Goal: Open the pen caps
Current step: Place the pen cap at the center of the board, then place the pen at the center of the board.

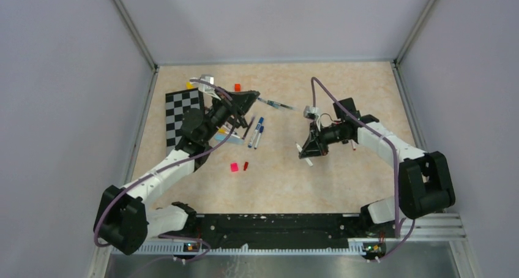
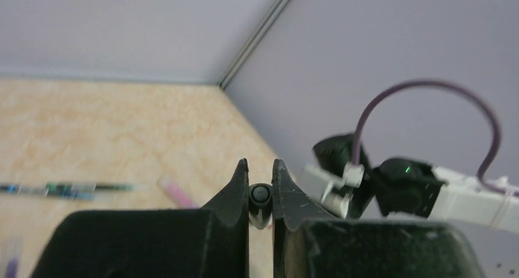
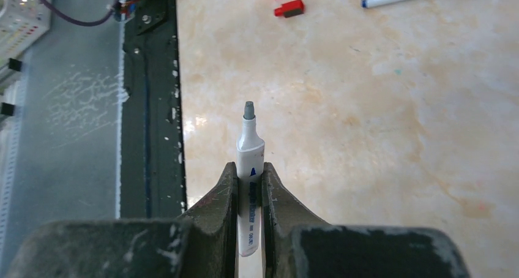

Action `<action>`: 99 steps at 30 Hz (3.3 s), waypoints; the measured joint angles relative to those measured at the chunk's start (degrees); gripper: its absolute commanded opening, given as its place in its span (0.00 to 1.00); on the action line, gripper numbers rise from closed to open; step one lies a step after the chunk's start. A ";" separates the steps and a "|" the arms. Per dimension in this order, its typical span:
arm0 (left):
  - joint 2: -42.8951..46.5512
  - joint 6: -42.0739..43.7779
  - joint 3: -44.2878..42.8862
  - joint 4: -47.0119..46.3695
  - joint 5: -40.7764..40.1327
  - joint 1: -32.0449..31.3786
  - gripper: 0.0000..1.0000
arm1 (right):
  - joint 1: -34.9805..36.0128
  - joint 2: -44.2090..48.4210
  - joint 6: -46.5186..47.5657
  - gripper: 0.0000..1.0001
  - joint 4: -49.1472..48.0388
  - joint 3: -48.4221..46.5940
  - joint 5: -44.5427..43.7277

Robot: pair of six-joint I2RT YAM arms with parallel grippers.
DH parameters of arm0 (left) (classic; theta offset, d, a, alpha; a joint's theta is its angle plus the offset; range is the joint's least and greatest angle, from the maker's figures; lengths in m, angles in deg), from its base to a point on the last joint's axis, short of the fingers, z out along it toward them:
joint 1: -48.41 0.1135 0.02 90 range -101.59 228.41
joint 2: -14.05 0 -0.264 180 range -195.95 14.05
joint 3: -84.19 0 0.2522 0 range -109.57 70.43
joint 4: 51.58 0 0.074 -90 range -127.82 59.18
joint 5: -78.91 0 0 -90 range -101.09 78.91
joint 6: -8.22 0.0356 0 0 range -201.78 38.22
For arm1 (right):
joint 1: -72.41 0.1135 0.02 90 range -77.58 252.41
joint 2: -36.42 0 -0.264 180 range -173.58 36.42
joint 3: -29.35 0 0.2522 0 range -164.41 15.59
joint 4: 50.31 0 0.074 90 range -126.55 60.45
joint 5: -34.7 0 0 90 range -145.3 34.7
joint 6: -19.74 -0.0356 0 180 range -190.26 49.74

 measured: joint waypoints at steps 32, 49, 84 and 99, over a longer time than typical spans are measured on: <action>8.50 14.86 12.37 43.93 0.15 -13.99 0.00 | -26.91 2.56 -6.60 0.00 -7.19 -0.35 -36.09; 0.94 17.59 11.21 49.16 -9.31 -17.38 0.00 | -30.36 -8.52 -10.99 0.21 -7.67 -1.01 -44.41; -12.04 17.29 4.66 56.59 -20.70 -17.94 0.32 | -31.28 -6.34 -9.57 0.30 -4.74 -2.27 -35.19; -9.40 23.37 -1.29 56.26 -22.69 -17.70 0.48 | -31.30 -2.78 -8.46 0.30 -3.41 -2.27 -30.45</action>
